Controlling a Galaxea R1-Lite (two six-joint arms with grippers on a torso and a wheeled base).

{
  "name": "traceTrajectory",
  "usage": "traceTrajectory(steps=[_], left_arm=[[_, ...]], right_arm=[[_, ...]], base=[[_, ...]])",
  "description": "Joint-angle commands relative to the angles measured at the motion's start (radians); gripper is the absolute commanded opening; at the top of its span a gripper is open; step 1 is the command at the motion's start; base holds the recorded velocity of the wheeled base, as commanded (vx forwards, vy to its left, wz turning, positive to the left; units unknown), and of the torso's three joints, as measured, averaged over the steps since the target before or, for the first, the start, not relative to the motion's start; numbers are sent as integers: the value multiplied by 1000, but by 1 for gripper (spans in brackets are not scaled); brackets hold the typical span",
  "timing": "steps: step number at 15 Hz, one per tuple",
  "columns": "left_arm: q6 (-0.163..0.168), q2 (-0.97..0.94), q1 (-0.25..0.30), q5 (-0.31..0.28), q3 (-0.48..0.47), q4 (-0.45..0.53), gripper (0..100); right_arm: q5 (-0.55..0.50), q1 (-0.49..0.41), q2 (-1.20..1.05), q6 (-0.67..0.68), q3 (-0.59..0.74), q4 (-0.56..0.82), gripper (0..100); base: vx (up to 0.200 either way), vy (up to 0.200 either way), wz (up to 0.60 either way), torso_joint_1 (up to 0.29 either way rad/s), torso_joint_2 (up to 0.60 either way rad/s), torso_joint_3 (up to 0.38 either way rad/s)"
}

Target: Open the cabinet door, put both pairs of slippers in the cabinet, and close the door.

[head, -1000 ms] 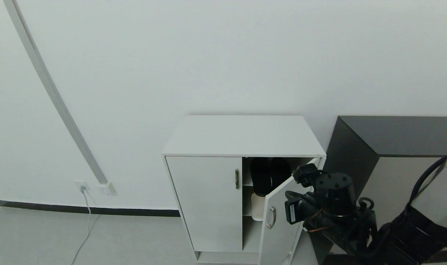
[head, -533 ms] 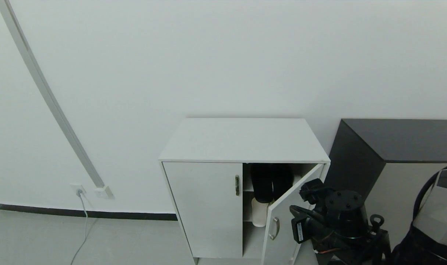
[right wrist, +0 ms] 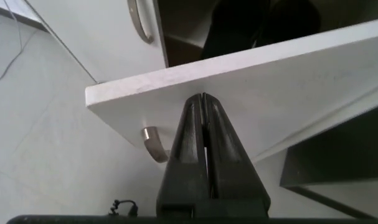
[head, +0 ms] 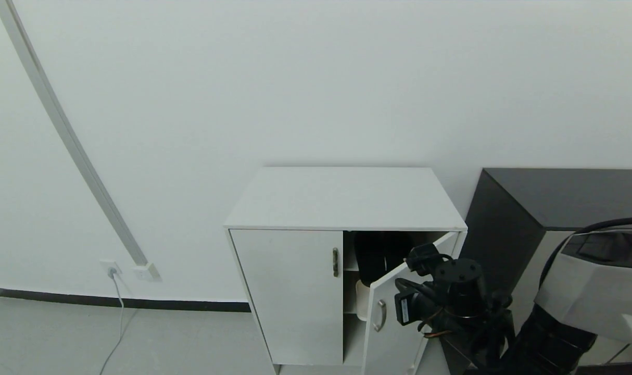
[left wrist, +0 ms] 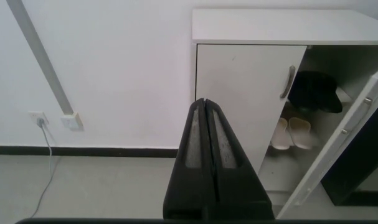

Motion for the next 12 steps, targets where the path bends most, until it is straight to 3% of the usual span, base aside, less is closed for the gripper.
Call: traceTrajectory(steps=[1, 12], left_arm=[[0, 1, 0, 0, 0, 0, 0], [0, 1, 0, 0, 0, 0, 0]], right_arm=[[0, -11, 47, -1, -41, 0, 0], [1, -69, 177, -4, -272, 70, 0]], base=[[0, 0, 0, 0, 0, 0], [0, 0, 0, 0, 0, 0]])
